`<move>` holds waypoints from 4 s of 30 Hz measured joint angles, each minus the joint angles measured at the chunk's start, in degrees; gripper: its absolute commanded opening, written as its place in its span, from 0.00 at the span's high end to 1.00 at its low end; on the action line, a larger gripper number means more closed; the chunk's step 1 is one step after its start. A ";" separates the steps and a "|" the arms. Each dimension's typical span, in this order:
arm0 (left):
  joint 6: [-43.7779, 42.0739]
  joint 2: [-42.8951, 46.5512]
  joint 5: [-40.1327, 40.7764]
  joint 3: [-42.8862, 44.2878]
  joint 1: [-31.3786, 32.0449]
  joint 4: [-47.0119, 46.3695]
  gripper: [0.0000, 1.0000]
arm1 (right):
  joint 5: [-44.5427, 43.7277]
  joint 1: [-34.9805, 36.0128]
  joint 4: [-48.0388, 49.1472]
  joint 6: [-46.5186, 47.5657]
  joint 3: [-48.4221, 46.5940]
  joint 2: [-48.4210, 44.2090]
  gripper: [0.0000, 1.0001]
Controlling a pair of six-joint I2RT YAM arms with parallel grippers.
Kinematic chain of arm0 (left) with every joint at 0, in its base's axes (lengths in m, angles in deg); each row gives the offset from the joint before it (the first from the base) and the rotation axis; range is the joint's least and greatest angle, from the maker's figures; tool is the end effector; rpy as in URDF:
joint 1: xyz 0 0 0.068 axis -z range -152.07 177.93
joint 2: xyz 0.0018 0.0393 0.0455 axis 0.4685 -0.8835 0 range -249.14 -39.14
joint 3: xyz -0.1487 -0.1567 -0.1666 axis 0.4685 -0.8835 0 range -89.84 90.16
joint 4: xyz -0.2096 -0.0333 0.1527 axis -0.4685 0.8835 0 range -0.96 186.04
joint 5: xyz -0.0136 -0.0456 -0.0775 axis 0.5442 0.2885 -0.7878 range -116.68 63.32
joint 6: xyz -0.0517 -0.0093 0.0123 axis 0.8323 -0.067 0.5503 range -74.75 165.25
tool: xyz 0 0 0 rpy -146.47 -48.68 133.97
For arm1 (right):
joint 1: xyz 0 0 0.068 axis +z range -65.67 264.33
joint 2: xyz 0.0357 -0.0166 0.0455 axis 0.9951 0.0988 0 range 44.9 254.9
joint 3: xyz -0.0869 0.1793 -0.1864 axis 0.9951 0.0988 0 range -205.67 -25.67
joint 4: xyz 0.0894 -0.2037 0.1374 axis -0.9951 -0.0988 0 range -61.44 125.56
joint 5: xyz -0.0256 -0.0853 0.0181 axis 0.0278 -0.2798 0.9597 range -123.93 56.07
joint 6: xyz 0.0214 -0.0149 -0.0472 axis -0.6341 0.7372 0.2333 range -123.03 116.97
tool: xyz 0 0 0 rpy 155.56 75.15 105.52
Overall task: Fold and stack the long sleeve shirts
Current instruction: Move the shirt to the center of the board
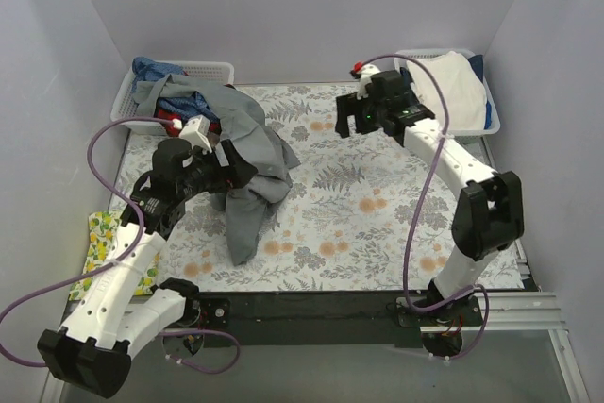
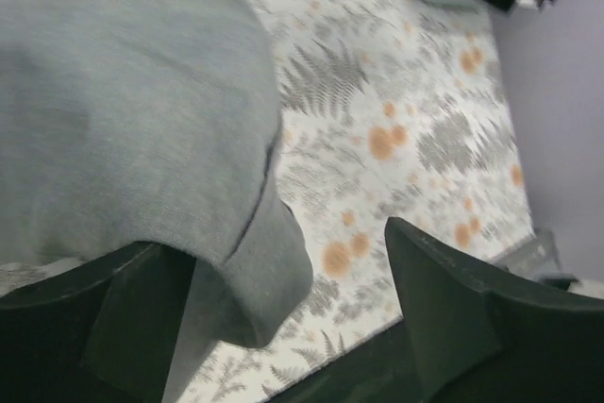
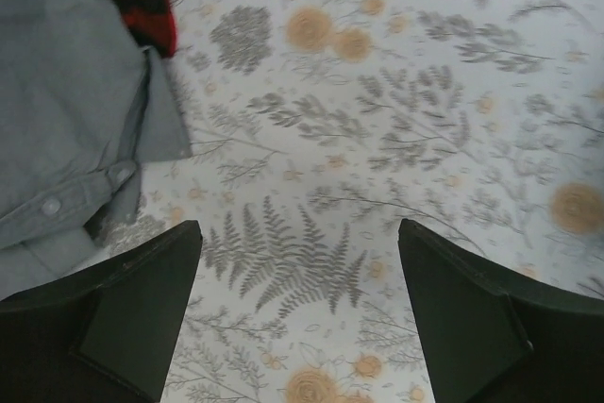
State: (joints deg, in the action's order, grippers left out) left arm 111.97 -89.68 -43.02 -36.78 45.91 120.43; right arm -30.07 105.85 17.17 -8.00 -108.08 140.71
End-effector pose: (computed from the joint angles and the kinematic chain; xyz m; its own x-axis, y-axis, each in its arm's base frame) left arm 0.1768 -0.0679 0.3358 -0.6687 -0.7098 -0.2214 -0.2124 0.4677 -0.8580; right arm 0.3638 0.1460 0.3202 -0.5246 -0.1139 -0.8437 -0.3752 0.9205 0.1090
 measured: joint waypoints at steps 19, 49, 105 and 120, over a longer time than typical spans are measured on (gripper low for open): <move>4.22 -12.15 32.22 13.92 -7.76 0.50 0.12 | 16.28 18.25 -2.03 3.08 -31.06 22.93 0.01; 4.81 -14.43 33.88 16.94 -9.99 2.54 0.10 | 24.52 20.94 2.36 -3.17 -27.69 36.81 0.19; 4.13 -42.69 13.42 31.26 -17.86 -3.39 0.07 | -23.41 15.63 31.41 8.00 12.46 -32.48 0.99; 6.80 -52.63 10.38 30.56 -15.50 -9.27 0.31 | -18.91 15.63 26.95 4.11 14.95 -32.59 0.99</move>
State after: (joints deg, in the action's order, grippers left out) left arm 118.76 -142.32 -32.64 -6.23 30.42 111.17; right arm -48.98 121.48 44.12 -3.89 -93.13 108.12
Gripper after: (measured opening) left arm 0.849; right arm 0.041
